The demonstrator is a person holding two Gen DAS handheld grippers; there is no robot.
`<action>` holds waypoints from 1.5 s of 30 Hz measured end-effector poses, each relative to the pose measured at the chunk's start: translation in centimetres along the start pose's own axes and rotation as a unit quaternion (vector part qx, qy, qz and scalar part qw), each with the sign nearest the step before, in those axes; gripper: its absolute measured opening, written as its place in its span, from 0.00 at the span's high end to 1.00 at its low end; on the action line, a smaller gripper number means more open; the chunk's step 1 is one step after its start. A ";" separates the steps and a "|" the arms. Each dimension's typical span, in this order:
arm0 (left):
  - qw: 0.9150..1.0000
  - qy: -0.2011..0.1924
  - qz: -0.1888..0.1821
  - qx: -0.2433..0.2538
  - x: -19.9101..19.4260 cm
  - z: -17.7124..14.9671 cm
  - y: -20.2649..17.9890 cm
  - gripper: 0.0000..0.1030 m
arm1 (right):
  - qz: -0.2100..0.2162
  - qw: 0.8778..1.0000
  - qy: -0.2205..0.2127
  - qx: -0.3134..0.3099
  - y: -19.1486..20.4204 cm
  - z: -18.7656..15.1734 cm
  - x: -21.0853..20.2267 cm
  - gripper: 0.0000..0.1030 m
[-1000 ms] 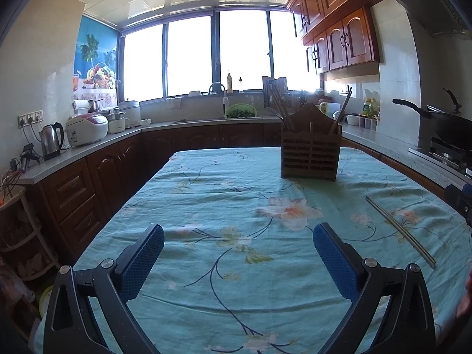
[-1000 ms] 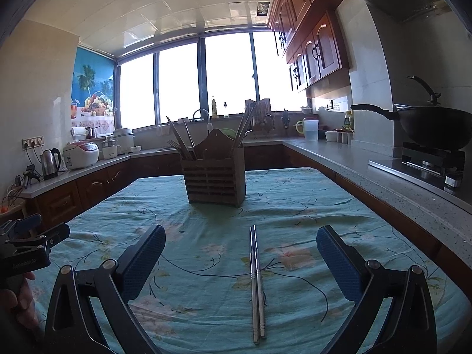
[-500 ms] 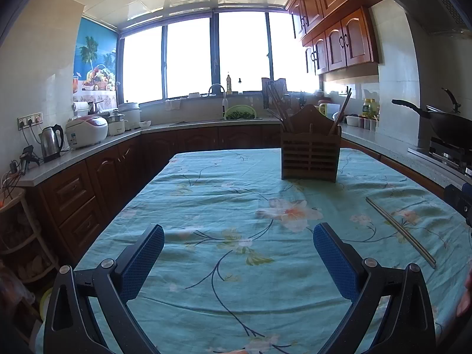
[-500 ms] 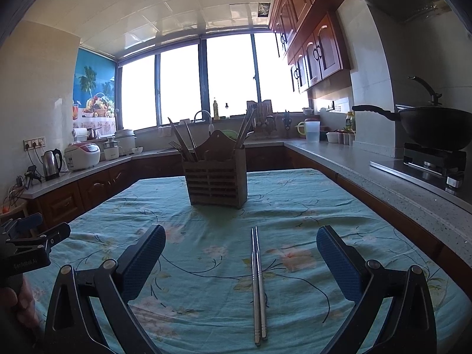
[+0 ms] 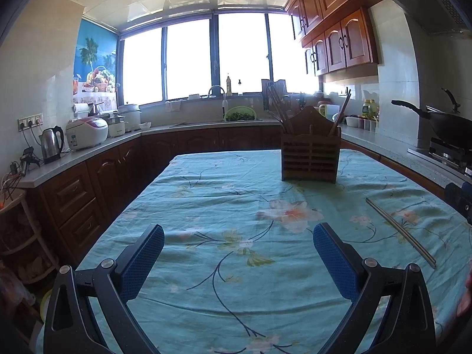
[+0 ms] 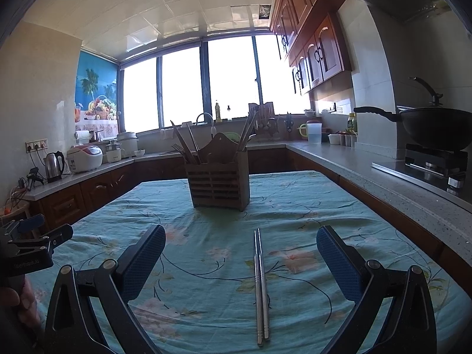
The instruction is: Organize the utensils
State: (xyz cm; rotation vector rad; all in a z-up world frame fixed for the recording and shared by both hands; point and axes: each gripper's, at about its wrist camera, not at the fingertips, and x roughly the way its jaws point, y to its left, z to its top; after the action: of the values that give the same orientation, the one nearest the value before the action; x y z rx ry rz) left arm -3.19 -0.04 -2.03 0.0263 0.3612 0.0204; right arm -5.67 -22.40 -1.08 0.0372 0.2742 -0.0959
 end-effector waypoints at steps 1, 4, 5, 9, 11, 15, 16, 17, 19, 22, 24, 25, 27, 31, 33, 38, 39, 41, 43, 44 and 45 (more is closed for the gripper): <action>1.000 0.000 0.000 0.001 0.0 0.0 -0.1 0.01 | 0.000 1.000 0.000 -0.001 0.0 0.0 0.0 0.00; 1.000 0.000 -0.002 0.001 0.0 -0.1 -0.1 0.01 | 0.002 1.000 -0.002 -0.001 0.0 0.0 -0.1 0.00; 1.000 0.000 -0.003 0.002 0.0 0.0 -0.2 0.01 | 0.003 1.000 -0.002 0.000 -0.1 0.0 -0.1 0.00; 1.000 -0.001 -0.002 0.002 -0.1 -0.1 -0.2 0.01 | 0.005 1.000 -0.004 -0.001 -0.1 0.1 -0.1 0.00; 1.000 -0.001 -0.004 0.002 0.0 -0.1 -0.2 0.01 | 0.005 1.000 -0.003 -0.001 0.0 0.0 0.0 0.00; 1.000 -0.001 -0.002 0.002 -0.2 0.0 -0.5 0.01 | 0.005 1.000 -0.003 -0.001 0.0 0.1 0.0 0.00; 1.000 0.000 -0.003 0.002 -0.2 0.0 -0.6 0.01 | 0.005 1.000 -0.002 -0.001 0.0 0.1 0.0 0.00; 1.000 0.000 -0.004 0.002 -0.2 0.0 -0.6 0.01 | 0.005 1.000 -0.002 -0.001 0.0 0.1 0.0 0.00; 1.000 0.002 -0.004 0.003 -0.2 0.0 -0.7 0.01 | 0.005 1.000 -0.001 -0.001 0.0 0.0 0.0 0.00; 1.000 0.003 -0.003 0.003 -0.2 0.0 -0.9 0.01 | 0.005 1.000 -0.001 -0.001 0.0 0.0 0.0 0.00; 1.000 0.001 -0.001 0.004 -0.3 0.0 -1.0 0.01 | 0.006 1.000 -0.001 -0.001 0.0 0.0 0.0 0.00; 1.000 0.000 0.000 0.004 -0.4 0.0 -1.1 0.01 | 0.006 1.000 -0.001 -0.001 0.0 0.0 0.0 0.00; 1.000 0.001 -0.001 0.005 -0.3 -0.1 -1.2 0.01 | 0.006 1.000 -0.001 -0.001 0.0 0.0 0.0 0.00; 1.000 0.001 -0.002 0.006 -0.4 -0.1 -1.3 0.01 | 0.005 1.000 -0.001 -0.001 0.0 0.0 0.0 0.00; 1.000 0.001 -0.004 0.005 -0.4 -0.1 -1.4 0.01 | 0.005 1.000 -0.001 0.000 0.0 0.0 0.0 0.00; 1.000 0.001 -0.004 0.004 -0.4 0.0 -1.5 0.01 | 0.005 1.000 0.000 0.000 0.0 0.0 0.0 0.00; 1.000 0.001 -0.005 0.003 -0.4 0.0 -1.5 0.01 | 0.005 1.000 0.000 0.000 0.0 0.1 0.0 0.00; 1.000 0.002 -0.005 0.003 -0.4 0.0 -1.5 0.01 | 0.004 1.000 -0.001 0.000 0.0 0.1 -0.1 0.00; 1.000 0.002 -0.004 0.003 -0.4 0.0 -1.5 0.01 | 0.005 1.000 -0.002 0.001 0.1 0.2 -0.1 0.00; 1.000 0.002 -0.004 0.002 -0.4 0.0 -1.6 0.01 | 0.005 1.000 -0.002 0.002 0.1 0.2 -0.2 0.00; 1.000 0.002 -0.005 0.002 -0.4 0.1 -1.6 0.01 | 0.005 1.000 -0.002 0.002 0.2 0.2 -0.2 0.00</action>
State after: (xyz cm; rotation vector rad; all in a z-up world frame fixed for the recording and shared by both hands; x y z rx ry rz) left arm -3.52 -1.62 -1.86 0.0289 0.3660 0.0100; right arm -5.82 -22.24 -0.81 0.0418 0.2692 -0.0864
